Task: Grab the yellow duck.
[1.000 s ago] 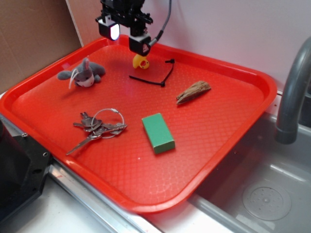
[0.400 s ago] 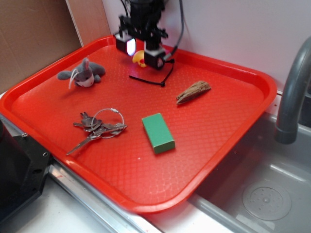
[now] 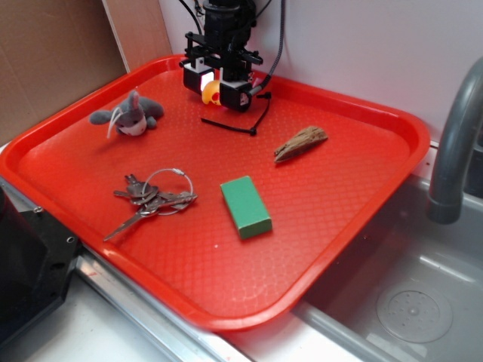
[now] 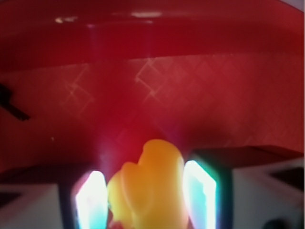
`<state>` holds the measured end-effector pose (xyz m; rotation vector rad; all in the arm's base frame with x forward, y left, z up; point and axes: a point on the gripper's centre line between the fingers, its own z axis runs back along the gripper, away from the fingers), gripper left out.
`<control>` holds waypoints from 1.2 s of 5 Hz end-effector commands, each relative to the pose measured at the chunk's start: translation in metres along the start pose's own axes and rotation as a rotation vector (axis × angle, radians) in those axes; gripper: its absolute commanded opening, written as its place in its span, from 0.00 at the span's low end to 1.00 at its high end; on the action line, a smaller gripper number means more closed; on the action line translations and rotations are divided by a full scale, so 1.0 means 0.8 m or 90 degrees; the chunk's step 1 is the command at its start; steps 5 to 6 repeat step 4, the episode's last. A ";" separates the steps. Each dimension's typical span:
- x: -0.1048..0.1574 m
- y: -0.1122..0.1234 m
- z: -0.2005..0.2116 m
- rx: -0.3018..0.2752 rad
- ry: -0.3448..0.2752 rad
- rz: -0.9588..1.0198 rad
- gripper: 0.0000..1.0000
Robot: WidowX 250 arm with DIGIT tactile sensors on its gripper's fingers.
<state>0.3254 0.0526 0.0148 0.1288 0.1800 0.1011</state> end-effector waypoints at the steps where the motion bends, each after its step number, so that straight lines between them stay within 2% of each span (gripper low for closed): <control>1: -0.030 0.033 0.088 0.070 -0.075 0.113 0.00; 2: -0.109 -0.002 0.139 -0.019 -0.129 0.150 0.00; 3: -0.178 -0.007 0.192 -0.098 -0.159 0.120 0.00; 4: -0.202 0.006 0.252 -0.107 -0.142 0.116 0.00; 6: -0.202 0.006 0.252 -0.107 -0.142 0.116 0.00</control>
